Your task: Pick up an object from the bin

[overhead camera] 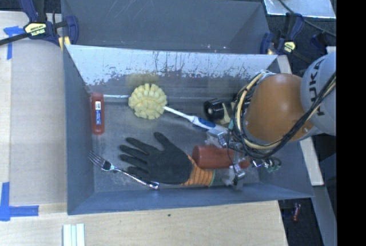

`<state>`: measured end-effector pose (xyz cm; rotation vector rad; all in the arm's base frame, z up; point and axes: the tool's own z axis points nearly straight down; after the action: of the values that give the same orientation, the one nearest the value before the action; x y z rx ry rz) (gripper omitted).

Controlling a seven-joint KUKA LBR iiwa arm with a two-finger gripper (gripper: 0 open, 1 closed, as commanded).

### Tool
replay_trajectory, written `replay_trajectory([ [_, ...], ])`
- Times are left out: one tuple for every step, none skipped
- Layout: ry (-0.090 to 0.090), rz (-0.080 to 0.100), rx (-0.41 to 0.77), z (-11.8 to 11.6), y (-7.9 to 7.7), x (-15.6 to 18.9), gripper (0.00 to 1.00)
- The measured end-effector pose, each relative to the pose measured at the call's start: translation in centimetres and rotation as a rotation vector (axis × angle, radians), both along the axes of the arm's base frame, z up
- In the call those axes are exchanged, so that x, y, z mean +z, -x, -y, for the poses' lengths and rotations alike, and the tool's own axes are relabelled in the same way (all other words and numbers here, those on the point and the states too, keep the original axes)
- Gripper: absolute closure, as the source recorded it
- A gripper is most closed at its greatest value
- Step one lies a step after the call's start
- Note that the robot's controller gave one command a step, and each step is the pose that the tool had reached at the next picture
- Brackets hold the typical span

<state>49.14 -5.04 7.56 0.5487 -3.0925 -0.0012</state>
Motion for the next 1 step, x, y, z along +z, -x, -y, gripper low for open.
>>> replay_trajectory([
  [-0.001,0.006,0.495,-1.77,-0.63,-0.39,0.00],
])
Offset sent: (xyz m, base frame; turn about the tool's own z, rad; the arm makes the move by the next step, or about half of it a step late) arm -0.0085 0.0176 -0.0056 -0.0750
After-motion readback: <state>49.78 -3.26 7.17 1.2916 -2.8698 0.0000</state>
